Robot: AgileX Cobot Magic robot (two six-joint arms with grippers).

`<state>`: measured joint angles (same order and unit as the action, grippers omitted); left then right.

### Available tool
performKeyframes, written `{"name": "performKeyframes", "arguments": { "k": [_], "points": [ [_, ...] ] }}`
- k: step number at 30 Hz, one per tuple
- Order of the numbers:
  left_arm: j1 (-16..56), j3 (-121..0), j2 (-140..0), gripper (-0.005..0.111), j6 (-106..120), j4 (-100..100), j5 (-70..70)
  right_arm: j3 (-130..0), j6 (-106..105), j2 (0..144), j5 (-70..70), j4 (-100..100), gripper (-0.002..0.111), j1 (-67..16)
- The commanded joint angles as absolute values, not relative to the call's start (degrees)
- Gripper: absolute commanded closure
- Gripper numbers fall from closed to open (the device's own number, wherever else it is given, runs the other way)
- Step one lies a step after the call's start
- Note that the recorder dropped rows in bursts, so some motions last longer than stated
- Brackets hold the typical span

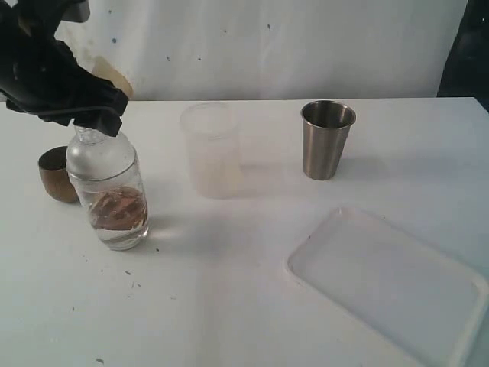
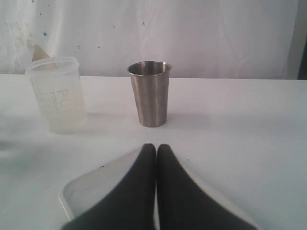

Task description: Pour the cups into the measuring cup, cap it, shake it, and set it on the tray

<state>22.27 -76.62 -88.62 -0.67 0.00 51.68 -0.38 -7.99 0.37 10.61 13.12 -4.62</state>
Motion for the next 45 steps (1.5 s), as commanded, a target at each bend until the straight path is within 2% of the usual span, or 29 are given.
{"name": "performKeyframes", "arguments": {
  "k": [1, 4, 11, 14, 26, 31, 33, 35, 39, 41, 45],
  "points": [
    [22.34, -74.09, -87.94, 0.044, -0.54, -0.42, 48.7, 0.0, -7.62, 0.0, 10.19, 13.03, 0.108, -4.64],
    [22.34, -71.87, -86.62, 0.05, 0.0, -0.42, 44.91, 0.0, -7.49, 0.0, 10.19, 13.03, 0.108, -4.64],
    [22.34, -66.99, -80.42, 0.087, 0.0, 0.0, 35.94, 0.0, -7.49, 0.0, 10.19, 13.03, 0.108, -4.64],
    [22.34, -65.02, -78.87, 0.096, 0.0, 0.0, 33.96, 0.0, -7.49, 0.0, 10.19, 13.03, 0.108, -4.64],
    [22.34, -57.82, -80.4, 0.097, 0.0, 0.45, 29.59, 0.0, -7.49, 0.0, 10.19, 13.03, 0.108, -4.64],
    [22.34, -55.84, -80.63, 0.107, -0.66, 0.45, 28.64, 0.0, -7.49, 0.0, 10.19, 13.03, 0.108, -4.64],
    [22.34, -55.84, -80.63, 0.099, -1.45, 0.45, 28.7, 0.0, -7.49, 0.0, 10.19, 13.03, 0.108, -4.64],
    [22.34, -55.84, -80.63, 0.084, -1.45, 0.45, 28.7, 0.0, -7.5, 0.0, 10.19, 13.03, 0.108, -5.1],
    [22.34, -55.84, -80.17, 0.035, -1.45, 0.45, 29.39, 0.0, -7.5, 0.0, 10.19, 13.03, 0.108, -5.24],
    [22.2, -55.84, -79.22, 0.026, -1.73, 0.45, 29.39, 0.0, -7.5, 0.0, 10.19, 13.03, 0.108, -5.24],
    [21.8, -57.56, -76.16, 0.026, -3.33, 1.85, 29.57, 0.0, -7.5, 0.0, 10.19, 13.03, 0.108, -5.24]
  ]
}}
